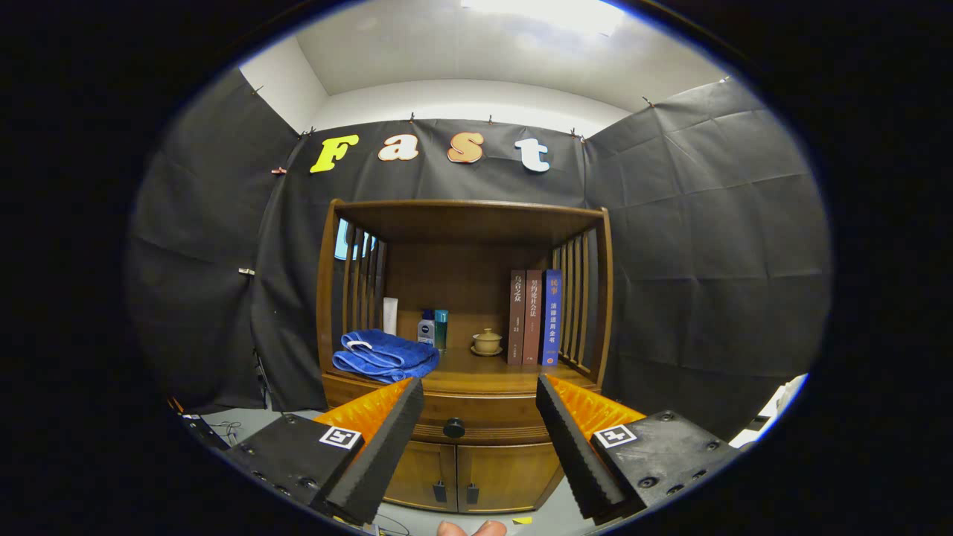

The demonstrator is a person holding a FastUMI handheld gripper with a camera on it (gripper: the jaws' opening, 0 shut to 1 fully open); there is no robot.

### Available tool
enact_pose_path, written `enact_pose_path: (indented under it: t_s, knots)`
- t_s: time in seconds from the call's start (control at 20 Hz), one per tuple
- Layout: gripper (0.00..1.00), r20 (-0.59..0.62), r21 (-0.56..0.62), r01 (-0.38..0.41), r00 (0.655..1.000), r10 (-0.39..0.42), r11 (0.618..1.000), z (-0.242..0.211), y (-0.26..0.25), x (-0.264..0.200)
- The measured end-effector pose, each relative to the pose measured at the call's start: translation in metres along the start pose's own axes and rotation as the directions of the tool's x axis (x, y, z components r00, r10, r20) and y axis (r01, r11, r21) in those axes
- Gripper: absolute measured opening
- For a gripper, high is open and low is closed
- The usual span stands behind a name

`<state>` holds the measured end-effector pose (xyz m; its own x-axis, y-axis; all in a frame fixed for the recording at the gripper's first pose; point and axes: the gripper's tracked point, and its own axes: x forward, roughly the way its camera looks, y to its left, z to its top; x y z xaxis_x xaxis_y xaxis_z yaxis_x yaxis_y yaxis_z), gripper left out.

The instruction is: Pull open the drawer, take out the items inside it, and place them on the countertop above the cabinet.

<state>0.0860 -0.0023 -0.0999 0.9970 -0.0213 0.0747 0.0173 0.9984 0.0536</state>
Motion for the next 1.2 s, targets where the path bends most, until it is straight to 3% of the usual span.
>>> enact_pose_path:
  t_s: [0.35,0.55,0.7,0.9,1.2]
  knots:
    - [0.98,-0.125,0.078,-0.005,0.992,0.014,0.997,-0.122,0.024,0.096]
    - [0.98,-0.223,0.008,-0.05,0.973,0.051,0.999,-0.189,0.045,0.132]
    - [0.96,-0.268,0.017,-0.078,0.96,0.08,0.997,-0.214,0.059,0.149]
    - [0.8,-0.274,0.003,-0.053,0.96,0.052,0.999,-0.227,0.052,0.166]
    - [0.48,-0.271,0.055,-0.054,0.96,0.067,0.997,-0.227,0.045,0.166]
